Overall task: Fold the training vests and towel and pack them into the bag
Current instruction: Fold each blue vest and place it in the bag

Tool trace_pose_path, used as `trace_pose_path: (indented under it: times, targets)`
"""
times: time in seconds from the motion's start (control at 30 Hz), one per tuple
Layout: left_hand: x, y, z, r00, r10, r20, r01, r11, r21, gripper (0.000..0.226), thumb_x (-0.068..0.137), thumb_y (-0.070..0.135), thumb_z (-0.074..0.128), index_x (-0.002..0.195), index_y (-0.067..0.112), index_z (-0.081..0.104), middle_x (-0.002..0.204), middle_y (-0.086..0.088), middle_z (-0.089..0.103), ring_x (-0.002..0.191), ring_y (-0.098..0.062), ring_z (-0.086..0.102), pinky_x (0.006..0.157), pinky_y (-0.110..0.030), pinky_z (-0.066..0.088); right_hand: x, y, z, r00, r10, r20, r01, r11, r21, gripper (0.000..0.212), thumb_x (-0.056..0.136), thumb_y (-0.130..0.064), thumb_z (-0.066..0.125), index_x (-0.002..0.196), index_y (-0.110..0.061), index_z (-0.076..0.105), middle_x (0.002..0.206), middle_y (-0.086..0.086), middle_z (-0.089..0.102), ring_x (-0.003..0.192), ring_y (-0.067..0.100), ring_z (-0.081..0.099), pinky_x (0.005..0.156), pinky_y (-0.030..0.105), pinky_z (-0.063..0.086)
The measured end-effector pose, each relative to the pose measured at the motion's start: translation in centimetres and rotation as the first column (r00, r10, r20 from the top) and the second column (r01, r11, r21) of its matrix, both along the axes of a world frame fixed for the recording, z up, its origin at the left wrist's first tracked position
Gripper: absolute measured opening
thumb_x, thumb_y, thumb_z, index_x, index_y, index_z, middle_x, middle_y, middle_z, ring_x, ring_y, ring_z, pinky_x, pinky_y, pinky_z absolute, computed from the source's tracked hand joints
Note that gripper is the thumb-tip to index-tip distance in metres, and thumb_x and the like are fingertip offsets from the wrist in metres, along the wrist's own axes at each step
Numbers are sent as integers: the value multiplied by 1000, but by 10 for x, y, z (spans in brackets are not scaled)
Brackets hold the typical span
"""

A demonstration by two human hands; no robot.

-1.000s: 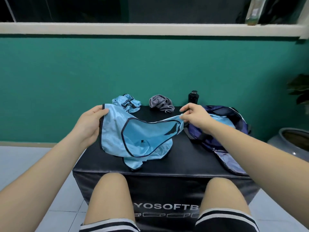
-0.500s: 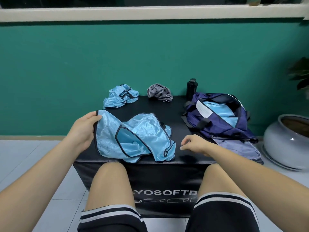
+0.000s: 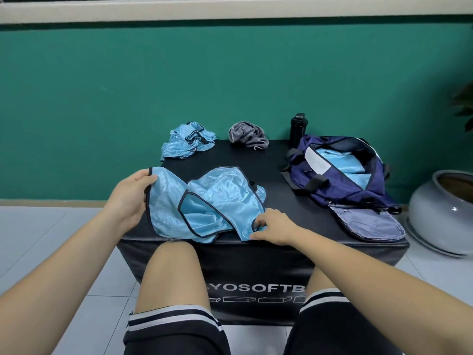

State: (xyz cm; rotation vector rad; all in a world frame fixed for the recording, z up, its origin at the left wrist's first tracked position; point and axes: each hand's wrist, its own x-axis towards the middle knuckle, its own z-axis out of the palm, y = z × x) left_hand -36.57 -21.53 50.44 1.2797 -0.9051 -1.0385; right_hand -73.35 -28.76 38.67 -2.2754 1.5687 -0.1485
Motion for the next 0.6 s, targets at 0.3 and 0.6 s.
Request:
trace_pose_path:
  times: [0.3,0.6]
  targets:
    - [11,4,8,1000,17,24,-17,1000,7,23,107,14,57,121,9,75,121,-16,77,103,-27,70,94,-41,57,10,-5,32,905,-135,403,133,991,32,26,88,-38,75,69,-22,68,66,-16,62,67,5,54,74,32,44]
    - [19,5,66,1000,-23,20,25,992,-127,28,100,9,68,128,8,72,124,-12,76,107,-23,75,98,-40,56,-42,-24,173,496,-188,848,215,972,90,28,90,-39,76,78,-17,64,79,1,57,79,22,45,76,39,34]
